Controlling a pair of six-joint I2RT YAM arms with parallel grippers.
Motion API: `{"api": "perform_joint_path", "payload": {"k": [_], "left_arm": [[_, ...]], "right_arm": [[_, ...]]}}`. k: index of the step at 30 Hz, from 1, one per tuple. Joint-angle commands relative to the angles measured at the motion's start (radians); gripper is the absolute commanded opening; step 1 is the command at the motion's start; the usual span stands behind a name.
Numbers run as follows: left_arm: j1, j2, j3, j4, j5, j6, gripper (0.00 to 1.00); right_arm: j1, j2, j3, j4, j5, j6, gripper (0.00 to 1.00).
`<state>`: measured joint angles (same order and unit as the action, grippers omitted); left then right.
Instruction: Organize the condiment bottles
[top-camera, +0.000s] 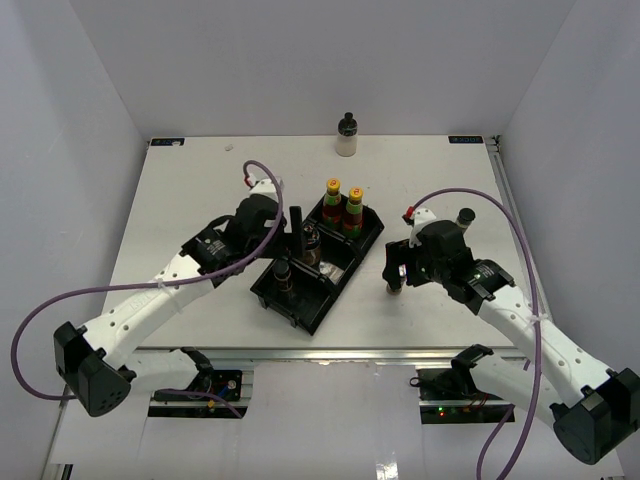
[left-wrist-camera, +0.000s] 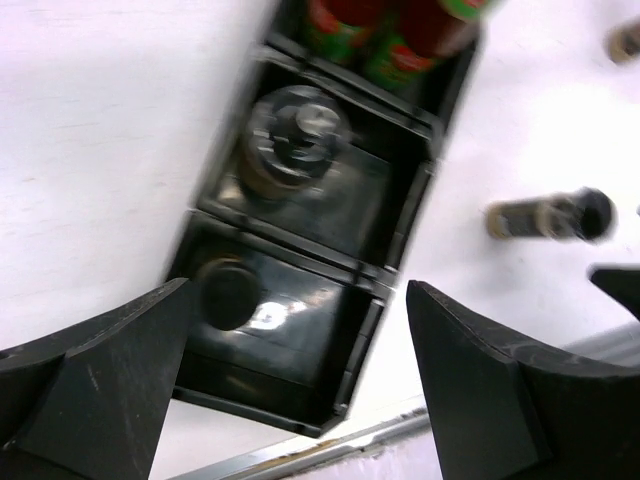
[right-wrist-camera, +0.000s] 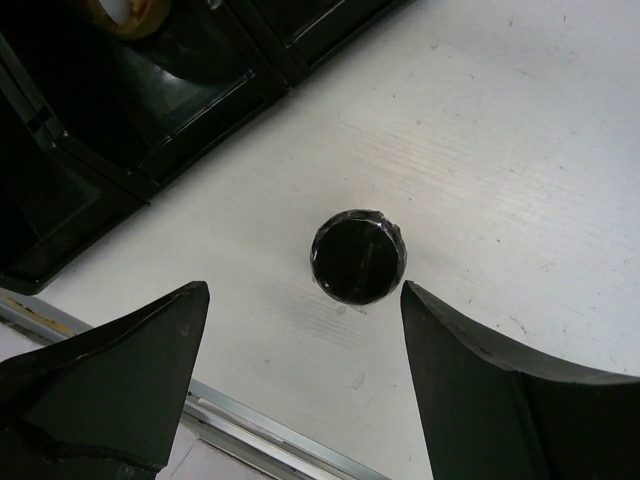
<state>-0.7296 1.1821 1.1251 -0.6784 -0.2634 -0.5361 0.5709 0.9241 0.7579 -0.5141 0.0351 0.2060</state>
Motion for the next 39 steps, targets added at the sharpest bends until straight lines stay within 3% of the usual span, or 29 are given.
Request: {"api": "perform_joint_path", "payload": {"k": [1, 7, 19, 32, 39], "left_arm": [[0.195, -0.047, -0.08, -0.009, 0.135, 0.035, 0.96], [0.347, -0.051, -0.211, 0.064, 0.195, 0.021, 0.93], [0.398, 0.036, -0.309, 0.127, 0.237, 0.01, 0.93], [0.398, 0.043, -0.315, 0.129, 0.296, 0.01, 0.93], [0.4, 0.034, -0.305, 0.119, 0.296, 0.018, 0.93]], "right_arm": [[0.001, 0.028, -0.019, 0.036, 0.022, 0.015, 0.83], [0.003, 0.056, -0.033, 0.049, 0.068, 0.013, 0.82], [0.001, 0.12, -0.031, 0.103, 0.105, -0.025, 0.8], [0.001, 0.181, -0.021, 0.126, 0.12, -0.042, 0.59], [0.002, 0.168, 0.002, 0.112, 0.101, -0.06, 0.31]]}}
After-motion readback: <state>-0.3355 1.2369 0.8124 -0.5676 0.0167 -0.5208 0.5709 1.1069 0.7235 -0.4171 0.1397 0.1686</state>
